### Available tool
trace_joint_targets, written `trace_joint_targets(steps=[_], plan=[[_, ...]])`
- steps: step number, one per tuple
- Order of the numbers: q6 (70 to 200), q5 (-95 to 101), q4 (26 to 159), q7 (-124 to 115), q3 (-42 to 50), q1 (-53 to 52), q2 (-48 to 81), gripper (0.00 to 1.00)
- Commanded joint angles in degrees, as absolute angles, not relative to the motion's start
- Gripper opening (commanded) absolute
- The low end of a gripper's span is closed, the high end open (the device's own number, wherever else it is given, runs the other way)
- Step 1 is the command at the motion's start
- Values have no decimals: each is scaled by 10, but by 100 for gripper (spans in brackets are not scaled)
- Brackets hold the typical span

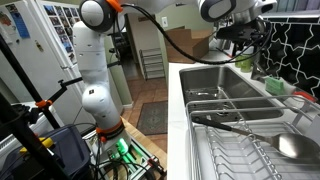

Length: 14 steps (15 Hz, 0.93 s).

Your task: Move the faucet head to the right and then open the tap

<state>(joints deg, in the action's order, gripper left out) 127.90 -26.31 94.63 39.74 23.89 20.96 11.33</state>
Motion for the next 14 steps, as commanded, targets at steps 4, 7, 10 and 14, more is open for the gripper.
trace_joint_targets(steps=[4, 7, 10, 14], plan=[[1190, -280, 810, 455, 157, 294, 236, 100], [1178, -280, 757, 496, 130, 324, 274, 100], [1174, -282, 718, 534, 105, 350, 303, 100], [1168, -284, 684, 573, 71, 379, 331, 100]])
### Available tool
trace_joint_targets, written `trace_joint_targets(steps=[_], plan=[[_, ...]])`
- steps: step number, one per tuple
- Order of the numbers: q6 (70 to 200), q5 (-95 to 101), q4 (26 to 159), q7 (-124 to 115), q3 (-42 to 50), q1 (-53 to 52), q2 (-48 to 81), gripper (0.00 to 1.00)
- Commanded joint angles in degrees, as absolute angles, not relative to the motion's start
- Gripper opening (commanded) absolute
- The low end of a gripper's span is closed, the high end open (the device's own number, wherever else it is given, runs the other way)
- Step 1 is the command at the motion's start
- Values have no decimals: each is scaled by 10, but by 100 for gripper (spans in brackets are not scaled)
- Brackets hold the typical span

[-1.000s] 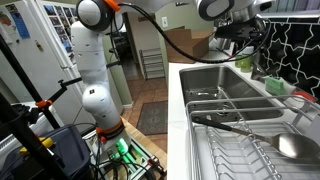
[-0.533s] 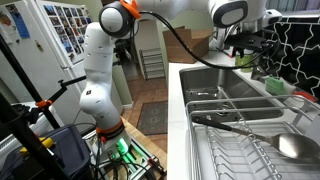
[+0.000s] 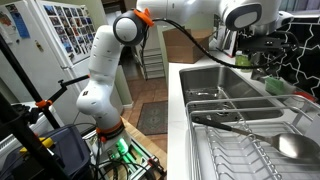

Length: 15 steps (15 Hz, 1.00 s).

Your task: Move the faucet head to the right and then open the tap

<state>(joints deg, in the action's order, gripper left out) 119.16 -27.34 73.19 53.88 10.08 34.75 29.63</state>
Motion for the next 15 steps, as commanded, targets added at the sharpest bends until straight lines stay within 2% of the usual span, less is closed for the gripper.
trace_joint_targets(steps=[1, 15], plan=[[1167, -284, 678, 580, 63, 384, 337, 100], [1201, -333, 636, 615, 49, 385, 387, 100]])
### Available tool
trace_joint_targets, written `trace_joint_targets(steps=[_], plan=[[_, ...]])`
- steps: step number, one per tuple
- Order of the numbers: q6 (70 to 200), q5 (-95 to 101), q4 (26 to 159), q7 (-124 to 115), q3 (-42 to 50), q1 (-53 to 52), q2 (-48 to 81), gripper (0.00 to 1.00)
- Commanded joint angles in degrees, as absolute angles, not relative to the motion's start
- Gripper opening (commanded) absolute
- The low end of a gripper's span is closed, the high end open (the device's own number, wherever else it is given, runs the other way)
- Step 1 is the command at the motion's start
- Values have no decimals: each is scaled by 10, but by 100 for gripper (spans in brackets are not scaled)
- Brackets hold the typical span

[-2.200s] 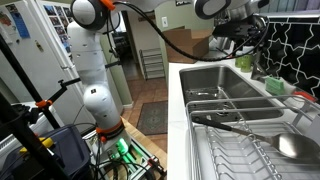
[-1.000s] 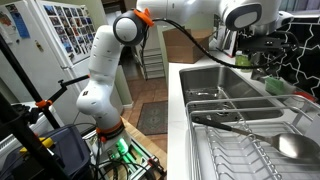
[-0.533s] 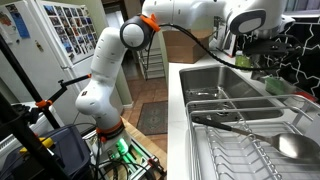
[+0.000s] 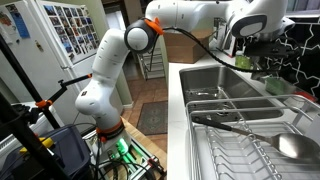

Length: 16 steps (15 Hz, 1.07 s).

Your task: Move the faucet head to the right and then open the tap

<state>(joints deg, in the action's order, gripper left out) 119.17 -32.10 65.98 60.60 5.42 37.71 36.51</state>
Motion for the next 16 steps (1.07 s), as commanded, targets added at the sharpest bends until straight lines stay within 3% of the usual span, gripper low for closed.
trace_joint_targets(steps=[1, 16], plan=[[1205, -332, 635, 615, 49, 384, 388, 100], [1257, -323, 624, 598, 59, 379, 405, 100]])
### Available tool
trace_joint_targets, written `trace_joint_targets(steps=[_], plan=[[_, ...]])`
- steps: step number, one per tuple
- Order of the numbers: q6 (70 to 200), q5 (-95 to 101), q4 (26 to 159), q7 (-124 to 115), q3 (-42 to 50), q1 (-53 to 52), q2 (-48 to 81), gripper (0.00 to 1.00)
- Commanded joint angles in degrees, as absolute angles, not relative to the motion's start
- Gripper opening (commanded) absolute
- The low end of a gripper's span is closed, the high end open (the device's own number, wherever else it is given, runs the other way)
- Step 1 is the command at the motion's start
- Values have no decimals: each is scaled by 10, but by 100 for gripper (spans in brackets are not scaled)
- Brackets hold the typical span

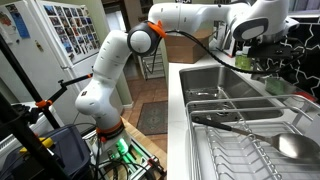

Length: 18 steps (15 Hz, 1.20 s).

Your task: Move the faucet head to the right and then open the tap

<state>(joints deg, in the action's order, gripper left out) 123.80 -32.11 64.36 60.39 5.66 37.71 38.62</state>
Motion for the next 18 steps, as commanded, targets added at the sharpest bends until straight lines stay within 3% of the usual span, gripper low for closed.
trace_joint_targets(steps=[1, 18], plan=[[1260, -324, 624, 598, 60, 380, 406, 100], [1241, -314, 662, 591, 66, 373, 372, 100]])
